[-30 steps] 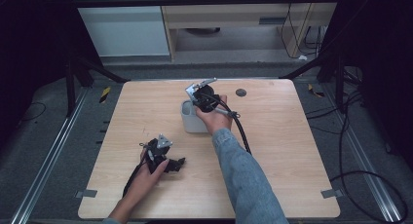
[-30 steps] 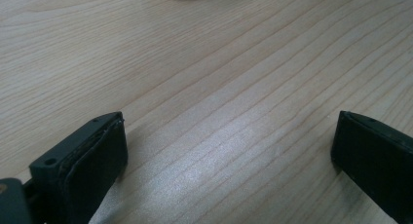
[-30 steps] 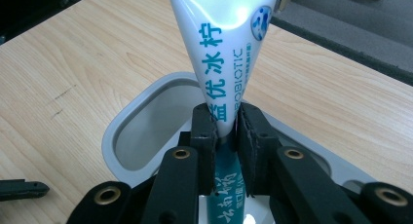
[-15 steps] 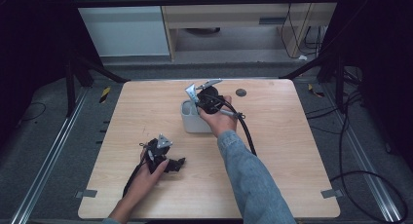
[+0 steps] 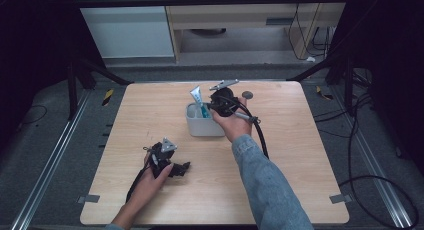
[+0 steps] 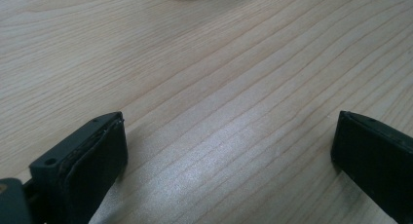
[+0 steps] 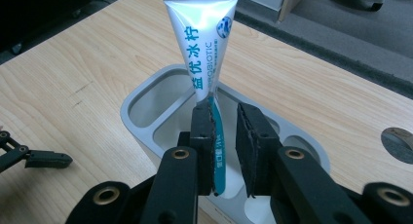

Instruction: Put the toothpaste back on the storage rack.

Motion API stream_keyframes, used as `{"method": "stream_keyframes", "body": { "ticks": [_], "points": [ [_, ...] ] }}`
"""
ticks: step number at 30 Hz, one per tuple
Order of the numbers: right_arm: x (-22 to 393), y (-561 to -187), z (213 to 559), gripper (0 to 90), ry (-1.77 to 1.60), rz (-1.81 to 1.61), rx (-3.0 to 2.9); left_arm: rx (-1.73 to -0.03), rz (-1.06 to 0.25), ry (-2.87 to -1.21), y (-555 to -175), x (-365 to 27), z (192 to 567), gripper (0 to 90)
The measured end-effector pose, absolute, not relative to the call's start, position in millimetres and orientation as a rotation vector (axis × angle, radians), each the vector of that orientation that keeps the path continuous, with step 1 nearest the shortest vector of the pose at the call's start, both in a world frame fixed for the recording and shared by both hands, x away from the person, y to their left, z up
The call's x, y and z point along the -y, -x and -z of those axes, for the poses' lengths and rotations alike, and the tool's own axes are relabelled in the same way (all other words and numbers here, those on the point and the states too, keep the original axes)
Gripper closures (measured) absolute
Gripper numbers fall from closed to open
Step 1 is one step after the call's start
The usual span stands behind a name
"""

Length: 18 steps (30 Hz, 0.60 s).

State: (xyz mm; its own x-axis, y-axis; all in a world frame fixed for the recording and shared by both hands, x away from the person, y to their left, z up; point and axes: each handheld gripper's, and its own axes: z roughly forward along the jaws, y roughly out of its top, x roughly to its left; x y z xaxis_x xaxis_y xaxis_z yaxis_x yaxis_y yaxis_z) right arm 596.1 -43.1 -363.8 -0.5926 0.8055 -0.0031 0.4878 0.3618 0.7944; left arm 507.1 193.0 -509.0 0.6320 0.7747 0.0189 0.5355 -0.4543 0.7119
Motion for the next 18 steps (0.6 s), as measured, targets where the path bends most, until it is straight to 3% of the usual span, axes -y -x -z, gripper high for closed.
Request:
{"method": "stream_keyframes", "body": {
  "ticks": [18],
  "points": [
    [66.4,-589.2,353.3,62.9,-1.150,-1.099,-2.198,-1.019,-0.450,-2.168,-507.1,-193.0,509.0,0.0]
  ]
}}
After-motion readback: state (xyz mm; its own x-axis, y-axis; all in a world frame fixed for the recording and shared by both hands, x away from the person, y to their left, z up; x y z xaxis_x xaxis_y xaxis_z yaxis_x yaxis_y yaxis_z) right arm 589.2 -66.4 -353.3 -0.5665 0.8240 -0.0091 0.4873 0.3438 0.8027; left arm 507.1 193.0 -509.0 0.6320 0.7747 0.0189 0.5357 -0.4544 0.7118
